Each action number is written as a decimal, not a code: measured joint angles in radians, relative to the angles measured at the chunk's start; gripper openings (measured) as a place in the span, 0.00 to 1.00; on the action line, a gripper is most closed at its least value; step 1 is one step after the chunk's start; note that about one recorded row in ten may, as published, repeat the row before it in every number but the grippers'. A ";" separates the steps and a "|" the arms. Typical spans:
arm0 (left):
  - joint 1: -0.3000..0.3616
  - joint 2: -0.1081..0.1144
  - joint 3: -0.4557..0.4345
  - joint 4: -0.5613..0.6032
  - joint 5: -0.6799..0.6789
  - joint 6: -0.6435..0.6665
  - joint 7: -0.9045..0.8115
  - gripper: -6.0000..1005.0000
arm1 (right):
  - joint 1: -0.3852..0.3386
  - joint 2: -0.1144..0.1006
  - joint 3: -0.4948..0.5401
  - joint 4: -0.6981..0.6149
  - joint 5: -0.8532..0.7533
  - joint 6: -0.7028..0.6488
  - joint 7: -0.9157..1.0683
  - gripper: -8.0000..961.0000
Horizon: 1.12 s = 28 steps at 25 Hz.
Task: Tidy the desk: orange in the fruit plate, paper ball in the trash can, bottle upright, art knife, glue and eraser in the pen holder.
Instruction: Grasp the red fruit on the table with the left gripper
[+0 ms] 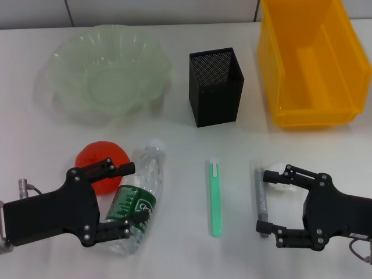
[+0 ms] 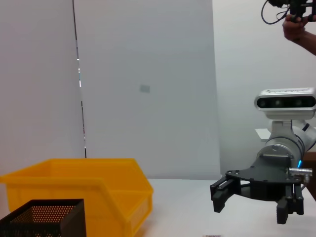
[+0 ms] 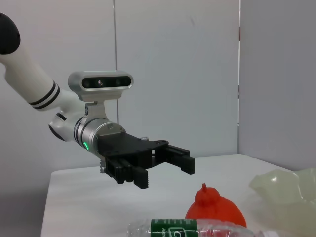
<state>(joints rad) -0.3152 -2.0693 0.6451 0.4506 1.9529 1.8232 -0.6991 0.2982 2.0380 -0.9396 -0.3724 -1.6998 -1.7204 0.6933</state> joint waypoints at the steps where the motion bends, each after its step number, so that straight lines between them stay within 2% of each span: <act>1: 0.000 0.000 -0.002 0.000 0.000 -0.002 0.000 0.78 | 0.000 0.000 0.000 0.000 0.000 0.000 0.000 0.87; 13: 0.002 0.001 -0.032 0.000 -0.002 -0.023 -0.008 0.78 | 0.001 -0.001 -0.001 0.000 0.000 0.005 0.000 0.87; 19: 0.005 0.002 -0.184 -0.016 -0.002 -0.142 -0.078 0.78 | -0.002 0.000 -0.001 0.000 0.000 0.007 0.000 0.87; 28: -0.012 0.006 -0.187 -0.015 0.011 -0.321 -0.264 0.78 | -0.003 0.001 -0.001 0.000 0.000 0.007 0.000 0.87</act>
<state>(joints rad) -0.3272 -2.0631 0.4581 0.4356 1.9634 1.5019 -0.9628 0.2954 2.0387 -0.9409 -0.3727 -1.6996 -1.7133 0.6933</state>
